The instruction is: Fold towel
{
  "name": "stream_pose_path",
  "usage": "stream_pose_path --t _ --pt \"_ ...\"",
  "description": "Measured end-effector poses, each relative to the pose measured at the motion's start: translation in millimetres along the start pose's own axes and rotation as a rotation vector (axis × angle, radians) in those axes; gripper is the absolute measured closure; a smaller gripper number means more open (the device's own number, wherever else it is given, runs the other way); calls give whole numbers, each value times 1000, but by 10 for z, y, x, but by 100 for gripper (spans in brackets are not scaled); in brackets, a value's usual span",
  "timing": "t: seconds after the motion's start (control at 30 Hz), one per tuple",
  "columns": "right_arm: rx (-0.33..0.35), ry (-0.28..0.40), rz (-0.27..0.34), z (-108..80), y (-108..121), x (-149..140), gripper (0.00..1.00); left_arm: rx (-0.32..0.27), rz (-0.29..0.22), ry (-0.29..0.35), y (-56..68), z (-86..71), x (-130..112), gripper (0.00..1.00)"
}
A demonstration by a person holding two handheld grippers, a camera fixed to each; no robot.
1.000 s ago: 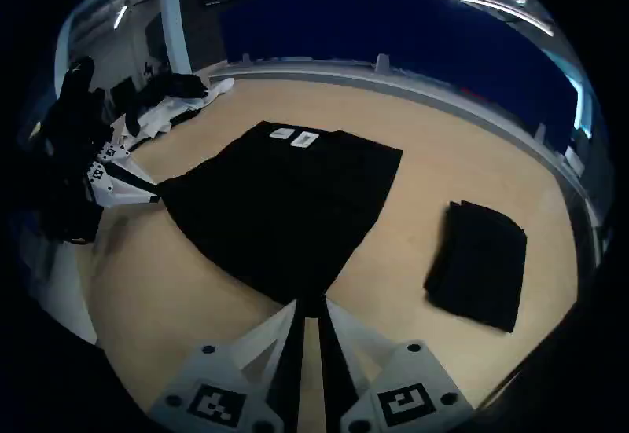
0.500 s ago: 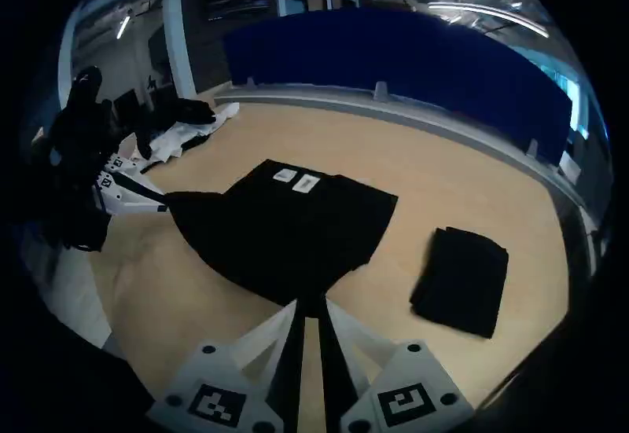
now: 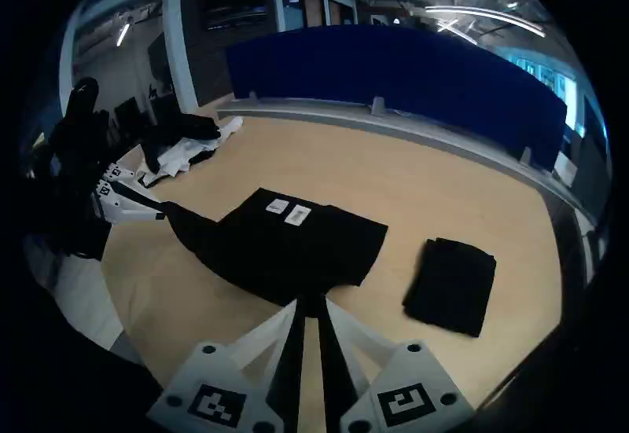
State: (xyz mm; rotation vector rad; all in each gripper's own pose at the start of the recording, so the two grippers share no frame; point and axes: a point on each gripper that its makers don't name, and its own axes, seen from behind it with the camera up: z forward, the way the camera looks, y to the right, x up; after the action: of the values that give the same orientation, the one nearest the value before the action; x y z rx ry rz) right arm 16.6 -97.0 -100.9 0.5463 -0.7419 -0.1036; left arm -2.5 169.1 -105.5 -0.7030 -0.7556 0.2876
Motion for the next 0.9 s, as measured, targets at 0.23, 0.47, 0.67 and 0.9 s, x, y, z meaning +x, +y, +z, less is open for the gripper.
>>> stream_pose_path --t 0.23,0.47,0.67,0.9 --pt "4 -8 2 -11 -40 -41 89 -4 -8 -9 27 16 -56 90" --pt "6 -8 2 -2 -50 -27 89 -5 -8 -2 2 46 -13 90" --pt "5 -7 -3 28 -45 26 89 -8 -12 7 -40 58 56 90" --pt "-6 -7 2 163 68 150 89 2 -21 9 -185 93 166 90"
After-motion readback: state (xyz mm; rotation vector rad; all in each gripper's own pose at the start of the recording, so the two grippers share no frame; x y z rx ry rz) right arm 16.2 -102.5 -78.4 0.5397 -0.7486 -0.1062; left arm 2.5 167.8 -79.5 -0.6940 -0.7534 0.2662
